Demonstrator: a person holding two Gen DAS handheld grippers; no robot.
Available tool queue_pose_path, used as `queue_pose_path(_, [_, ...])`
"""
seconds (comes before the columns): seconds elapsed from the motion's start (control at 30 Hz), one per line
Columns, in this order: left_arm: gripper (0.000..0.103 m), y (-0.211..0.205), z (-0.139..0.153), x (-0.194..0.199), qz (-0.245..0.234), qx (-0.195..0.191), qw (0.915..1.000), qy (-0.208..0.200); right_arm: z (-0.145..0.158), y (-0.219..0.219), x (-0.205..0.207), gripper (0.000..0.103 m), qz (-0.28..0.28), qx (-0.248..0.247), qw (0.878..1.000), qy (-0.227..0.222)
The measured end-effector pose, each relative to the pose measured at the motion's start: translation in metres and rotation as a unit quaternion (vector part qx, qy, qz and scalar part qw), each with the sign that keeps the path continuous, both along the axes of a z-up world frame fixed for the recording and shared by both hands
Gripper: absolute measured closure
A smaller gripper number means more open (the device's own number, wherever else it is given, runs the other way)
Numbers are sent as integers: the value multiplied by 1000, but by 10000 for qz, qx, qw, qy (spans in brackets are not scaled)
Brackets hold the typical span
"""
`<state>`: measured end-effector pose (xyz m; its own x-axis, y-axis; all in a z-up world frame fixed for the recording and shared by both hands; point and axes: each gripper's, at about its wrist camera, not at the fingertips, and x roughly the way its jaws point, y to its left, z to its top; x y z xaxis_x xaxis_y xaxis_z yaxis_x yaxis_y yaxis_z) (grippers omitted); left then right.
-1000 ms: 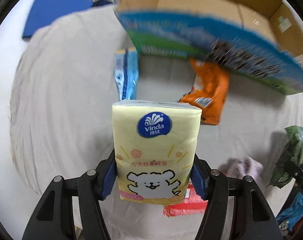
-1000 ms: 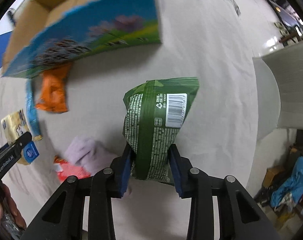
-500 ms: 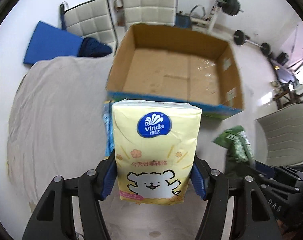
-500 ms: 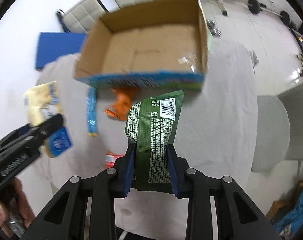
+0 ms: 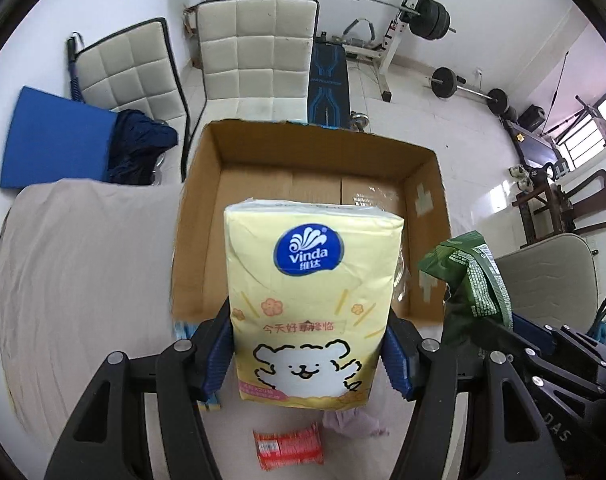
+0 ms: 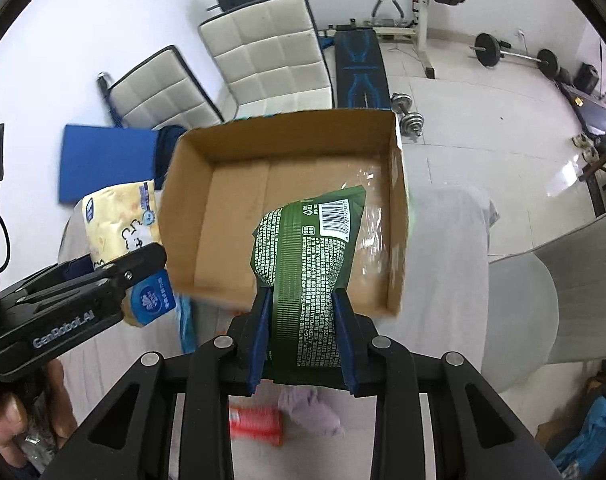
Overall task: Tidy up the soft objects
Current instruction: 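Carry the tissue pack and green bag into the box and open both tools, then grasp the blue stick pack with the left tool while the right tool grasps the orange bag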
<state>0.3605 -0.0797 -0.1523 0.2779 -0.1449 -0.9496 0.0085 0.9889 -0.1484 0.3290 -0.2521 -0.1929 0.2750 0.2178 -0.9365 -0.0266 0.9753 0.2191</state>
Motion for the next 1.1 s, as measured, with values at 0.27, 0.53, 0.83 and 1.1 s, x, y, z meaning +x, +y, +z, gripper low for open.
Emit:
queue_pose_path(0.27, [42, 7, -68, 97, -111, -451, 9947, 915, -70, 15, 92, 71, -325, -26, 9991, 284])
queue_pose_path(0.53, [42, 1, -120, 152, -264, -490, 9882, 1430, -126, 23, 138, 71, -279, -396, 9982, 367])
queue_pose_path(0.83, [41, -15, -124, 160, -554, -4, 9864, 1549, -143, 34, 156, 41, -71, -736, 9967, 325])
queue_pose_path(1.1, [35, -13, -97, 133, -612, 179, 9913, 1155, -119, 36, 135, 23, -104, -813, 9960, 362])
